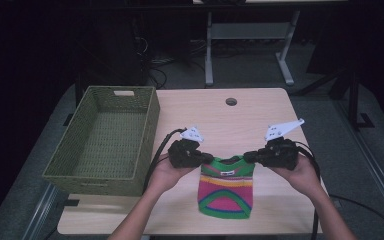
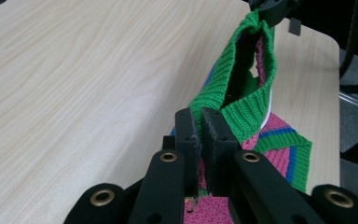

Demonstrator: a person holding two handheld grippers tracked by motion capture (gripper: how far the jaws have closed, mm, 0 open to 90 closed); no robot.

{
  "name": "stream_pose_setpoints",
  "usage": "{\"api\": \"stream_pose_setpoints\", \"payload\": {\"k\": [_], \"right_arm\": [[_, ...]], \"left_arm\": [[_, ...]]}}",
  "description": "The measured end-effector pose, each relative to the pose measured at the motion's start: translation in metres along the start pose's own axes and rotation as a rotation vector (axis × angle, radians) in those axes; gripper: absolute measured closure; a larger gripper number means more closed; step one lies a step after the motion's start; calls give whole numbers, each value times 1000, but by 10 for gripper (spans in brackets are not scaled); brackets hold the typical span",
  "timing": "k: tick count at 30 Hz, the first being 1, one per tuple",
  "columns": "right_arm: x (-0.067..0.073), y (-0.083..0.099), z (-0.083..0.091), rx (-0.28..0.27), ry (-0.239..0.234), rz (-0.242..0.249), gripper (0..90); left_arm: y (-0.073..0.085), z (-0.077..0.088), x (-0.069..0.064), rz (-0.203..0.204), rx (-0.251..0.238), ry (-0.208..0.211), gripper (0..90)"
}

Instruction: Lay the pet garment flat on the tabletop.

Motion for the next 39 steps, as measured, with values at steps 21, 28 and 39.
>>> {"api": "stream_pose_setpoints", "payload": {"k": [21, 28, 39], "right_arm": [[-36, -9, -12, 11, 41, -87, 836], [-49, -14, -20, 25, 67, -109, 836], [-74, -12, -31, 24, 108, -177, 833]], "left_arm": [[-6, -19, 37, 120, -35, -64, 853], [-9, -28, 51, 152, -41, -106, 851], [-14, -42, 71, 239, -91, -133, 848]]}}
Point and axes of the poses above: each handheld gripper's, and its own axes: z roughly backward along the jaws, y roughly out of its underside, x roughly to its left, the point moved 7 cm from there along -z, roughly forward along the jaws, and after that the axes turned 1 degree about -z, right-handed, at the moved point
